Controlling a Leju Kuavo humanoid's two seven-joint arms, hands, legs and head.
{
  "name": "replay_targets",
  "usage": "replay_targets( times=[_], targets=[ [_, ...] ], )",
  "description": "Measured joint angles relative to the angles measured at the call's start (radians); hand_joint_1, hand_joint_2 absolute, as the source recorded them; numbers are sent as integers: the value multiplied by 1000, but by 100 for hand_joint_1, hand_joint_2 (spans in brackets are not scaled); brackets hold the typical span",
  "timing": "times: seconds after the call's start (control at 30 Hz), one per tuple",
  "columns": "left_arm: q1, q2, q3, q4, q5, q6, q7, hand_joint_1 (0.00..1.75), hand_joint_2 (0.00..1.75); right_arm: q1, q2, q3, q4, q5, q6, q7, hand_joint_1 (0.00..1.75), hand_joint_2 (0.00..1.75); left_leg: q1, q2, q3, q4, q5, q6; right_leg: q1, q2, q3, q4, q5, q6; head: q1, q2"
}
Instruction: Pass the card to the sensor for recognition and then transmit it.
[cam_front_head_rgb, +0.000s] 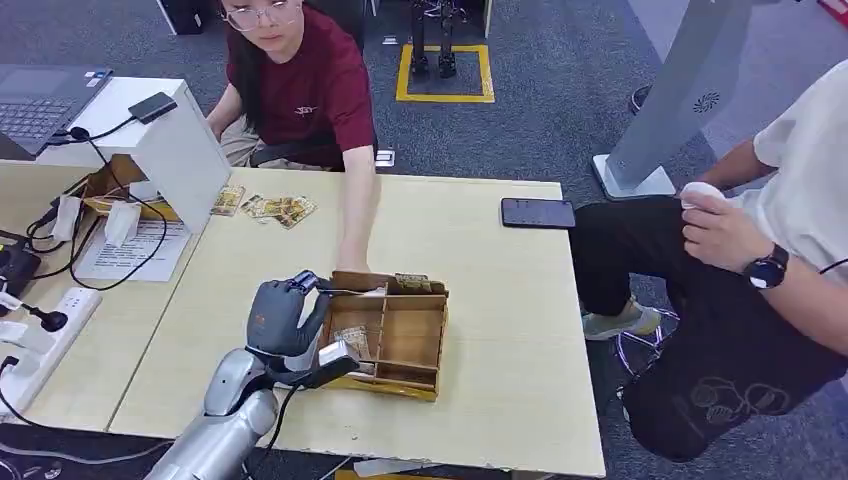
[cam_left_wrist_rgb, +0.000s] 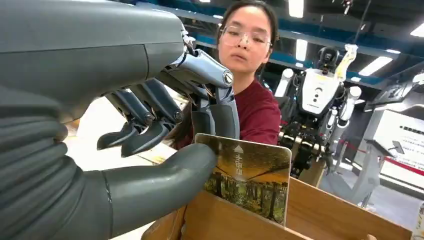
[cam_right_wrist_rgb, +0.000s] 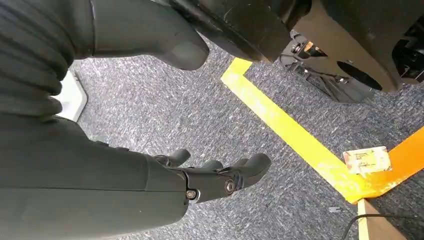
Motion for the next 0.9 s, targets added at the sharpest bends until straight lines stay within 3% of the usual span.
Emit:
replay_targets(
  times=[0.23,0.43,0.6,0.9],
  targets=[
    [-2,11,0,-16,110,-8,-21,175,175,0,0,0,0,-2,-2,-2,0,175,0,0,0,0,0,0,0,0,0,0,0,0,0,0],
    [-11,68,0,-228,232,-127,-5,175,175,2,0,-2,3,-10,-14,-12,0,175,1,0,0,0,0,-1,0,0,0,0,0,0,0,0],
    [-11,97,0,-353,248,-164,3,175,175,3,0,-3,5,-13,-15,-13,0,175,0,0,0,0,0,-1,0,0,0,0,0,0,0,0],
    [-9,115,0,-392,262,-166,0,175,175,3,0,-3,6,-13,-14,-13,0,175,0,0,0,0,0,-1,0,0,0,0,0,0,0,0]
  ],
)
